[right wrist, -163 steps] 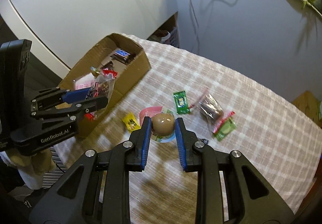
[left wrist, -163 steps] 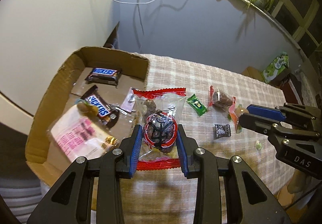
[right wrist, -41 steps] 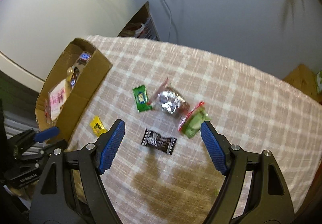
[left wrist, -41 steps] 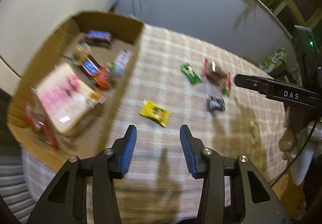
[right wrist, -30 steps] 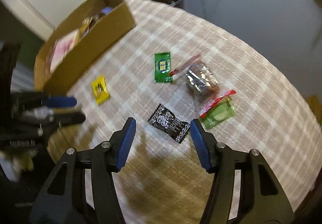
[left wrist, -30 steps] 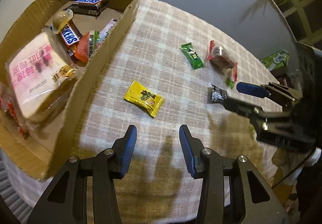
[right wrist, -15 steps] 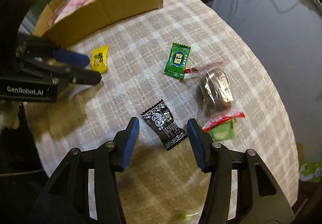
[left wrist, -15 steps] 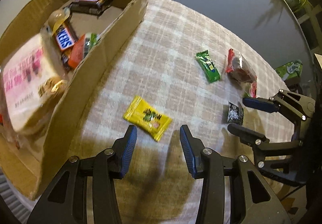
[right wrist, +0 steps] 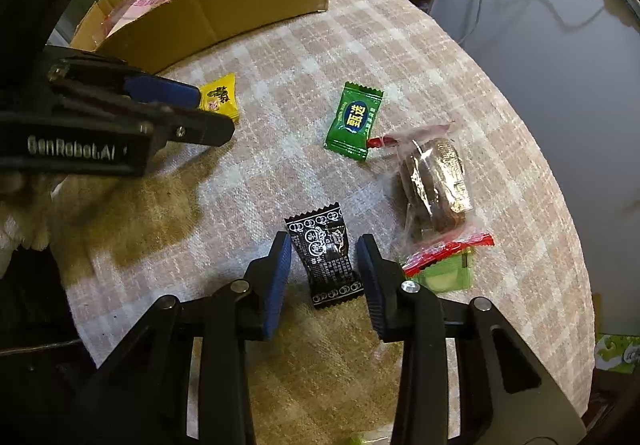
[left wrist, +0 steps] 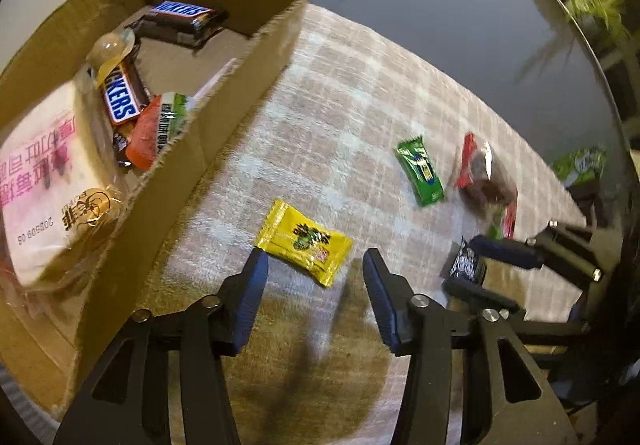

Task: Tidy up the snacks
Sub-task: 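Grasp the yellow candy with the left tool while the right tool grasps the black candy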

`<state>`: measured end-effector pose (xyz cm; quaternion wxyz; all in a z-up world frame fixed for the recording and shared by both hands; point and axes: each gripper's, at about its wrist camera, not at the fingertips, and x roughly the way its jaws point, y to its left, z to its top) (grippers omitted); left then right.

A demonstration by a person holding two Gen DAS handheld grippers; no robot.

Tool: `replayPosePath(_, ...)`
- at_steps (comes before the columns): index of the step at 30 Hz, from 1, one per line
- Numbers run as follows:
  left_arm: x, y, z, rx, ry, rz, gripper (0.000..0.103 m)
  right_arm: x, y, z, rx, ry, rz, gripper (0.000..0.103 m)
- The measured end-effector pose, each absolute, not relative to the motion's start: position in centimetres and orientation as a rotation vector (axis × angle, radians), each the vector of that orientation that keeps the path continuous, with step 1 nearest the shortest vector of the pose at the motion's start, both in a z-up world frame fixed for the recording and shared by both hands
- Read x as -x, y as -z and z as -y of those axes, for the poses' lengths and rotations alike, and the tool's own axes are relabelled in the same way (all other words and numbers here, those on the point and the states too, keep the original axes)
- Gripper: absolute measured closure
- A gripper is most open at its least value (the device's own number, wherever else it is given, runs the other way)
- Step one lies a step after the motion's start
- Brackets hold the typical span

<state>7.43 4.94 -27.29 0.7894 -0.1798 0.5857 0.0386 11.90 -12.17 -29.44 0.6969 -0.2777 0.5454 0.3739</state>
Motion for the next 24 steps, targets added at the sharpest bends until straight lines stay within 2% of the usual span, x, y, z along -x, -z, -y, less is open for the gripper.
replayPosePath(6, -8.3, 27.6, -4.9, 0.336, -0.158, -1.256, 0.054, -11.8, 29.4, 12.0, 0.618, -0.836, -1.206, 0.067)
replayPosePath(9, -8.8, 27.6, -3.7, 0.232, -0.17, -1.247, 0.069, -11.9, 29.3, 12.1, 0.613, -0.843, -1.209, 0.067)
replayPosePath(11, -8.8, 27.6, -3.3, 0.217, -0.152, -1.242, 0.076, -11.9, 29.3, 12.3, 0.614, -0.842, -1.208, 0.075)
replayPosePath(12, -8.8, 27.6, -2.9, 0.207, -0.142, -1.239, 0.08, -11.9, 29.2, 12.6, 0.607, -0.841, -1.208, 0.075)
replayPosePath(24, -7.0, 26.8, -2.0, 0.173, -0.088, -1.221, 0.082, -12.5, 28.8, 13.9, 0.461, -0.801, -1.256, 0.078)
